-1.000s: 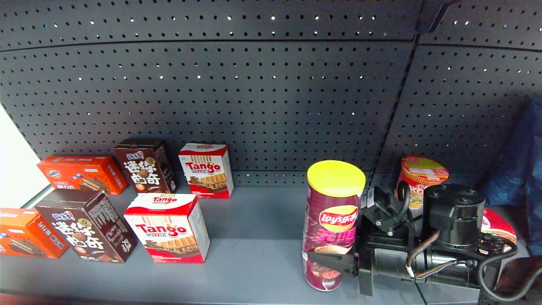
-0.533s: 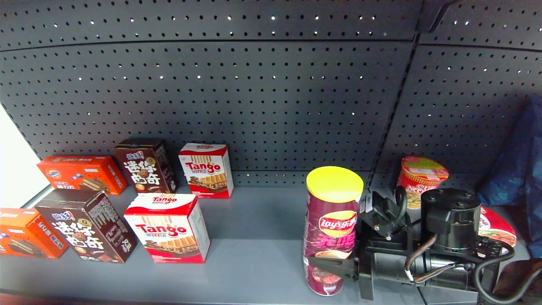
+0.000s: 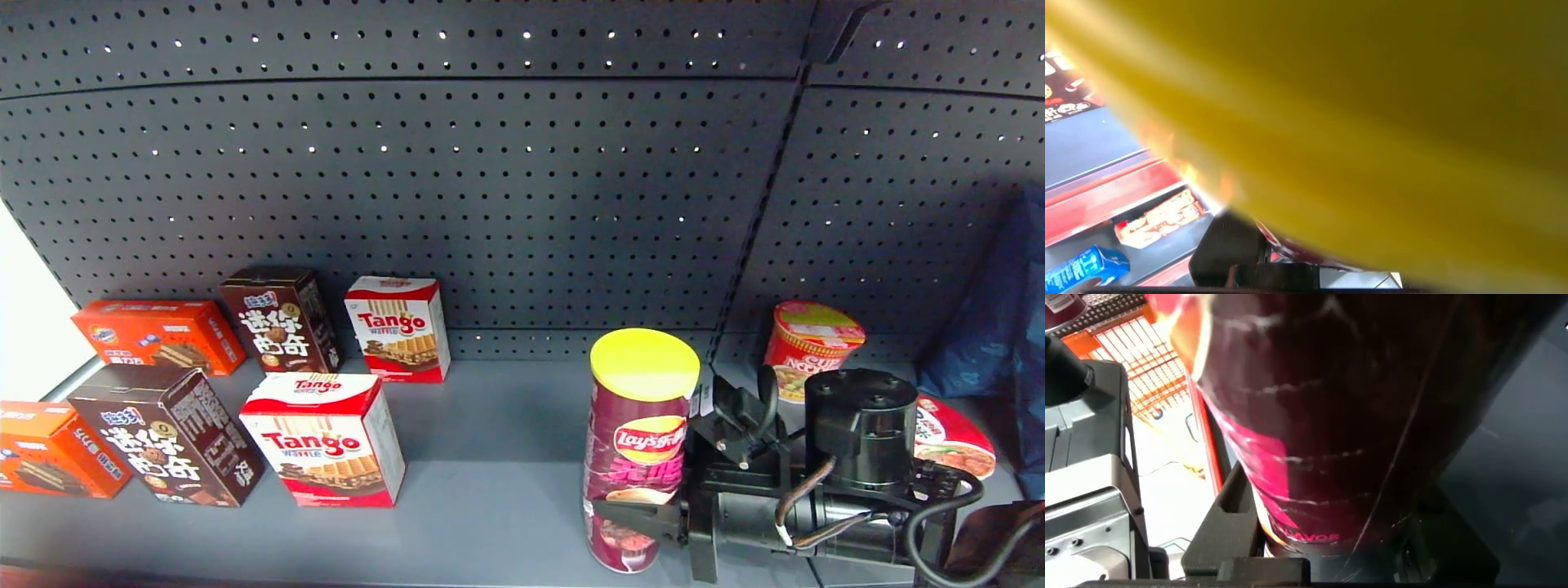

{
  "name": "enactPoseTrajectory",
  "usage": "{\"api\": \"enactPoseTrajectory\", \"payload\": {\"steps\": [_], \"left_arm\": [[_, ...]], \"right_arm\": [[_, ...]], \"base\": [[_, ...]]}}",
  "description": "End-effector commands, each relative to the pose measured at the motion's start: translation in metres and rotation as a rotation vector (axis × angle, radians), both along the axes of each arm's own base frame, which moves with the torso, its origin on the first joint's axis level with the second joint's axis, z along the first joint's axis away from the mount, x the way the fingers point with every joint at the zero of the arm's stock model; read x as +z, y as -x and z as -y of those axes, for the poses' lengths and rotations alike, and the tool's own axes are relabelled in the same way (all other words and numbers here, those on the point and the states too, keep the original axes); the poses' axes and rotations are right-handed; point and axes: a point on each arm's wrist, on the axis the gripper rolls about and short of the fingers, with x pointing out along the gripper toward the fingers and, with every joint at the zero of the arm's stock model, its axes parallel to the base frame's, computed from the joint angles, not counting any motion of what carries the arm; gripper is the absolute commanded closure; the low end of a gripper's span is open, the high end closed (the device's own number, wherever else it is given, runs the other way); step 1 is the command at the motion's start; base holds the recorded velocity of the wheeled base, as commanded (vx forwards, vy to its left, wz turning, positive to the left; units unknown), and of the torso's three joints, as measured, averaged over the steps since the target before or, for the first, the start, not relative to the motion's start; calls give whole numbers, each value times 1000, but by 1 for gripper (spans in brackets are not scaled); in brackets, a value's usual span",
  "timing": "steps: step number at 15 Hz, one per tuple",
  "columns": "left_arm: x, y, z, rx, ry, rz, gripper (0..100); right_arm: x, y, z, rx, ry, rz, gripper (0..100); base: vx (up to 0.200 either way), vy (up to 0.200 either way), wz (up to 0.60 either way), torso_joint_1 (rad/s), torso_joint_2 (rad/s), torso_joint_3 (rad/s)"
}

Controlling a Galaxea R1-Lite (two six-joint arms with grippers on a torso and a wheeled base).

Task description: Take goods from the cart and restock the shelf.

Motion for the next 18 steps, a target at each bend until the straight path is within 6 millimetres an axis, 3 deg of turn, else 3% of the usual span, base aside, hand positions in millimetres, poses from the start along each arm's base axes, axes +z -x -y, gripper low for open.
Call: {"api": "enactPoseTrajectory", "payload": {"steps": [1, 6, 11, 15, 16, 18], "left_arm": [[0, 2, -1, 1, 6, 9, 100], [0, 3, -2, 1, 11, 17, 100], [0, 3, -2, 3, 13, 21, 100], [-1, 5, -3, 4, 17, 27, 100], [-1, 5, -3, 4, 18, 29, 100], [-1, 5, -3, 9, 17, 31, 100]], "right_arm": [[3, 3, 3, -4, -3, 6, 100], [8, 22, 25, -30, -7, 12, 100], [9, 5, 11, -23, -17, 24, 100], [2, 9, 4, 4, 2, 2, 100], [2, 9, 4, 4, 3, 1, 0], [2, 9, 5, 1, 2, 2, 0]], "base": [[0, 0, 0, 0, 0, 0], [0, 0, 0, 0, 0, 0], [0, 0, 0, 0, 0, 0], [0, 0, 0, 0, 0, 0], [0, 0, 0, 0, 0, 0], [0, 0, 0, 0, 0, 0]]}}
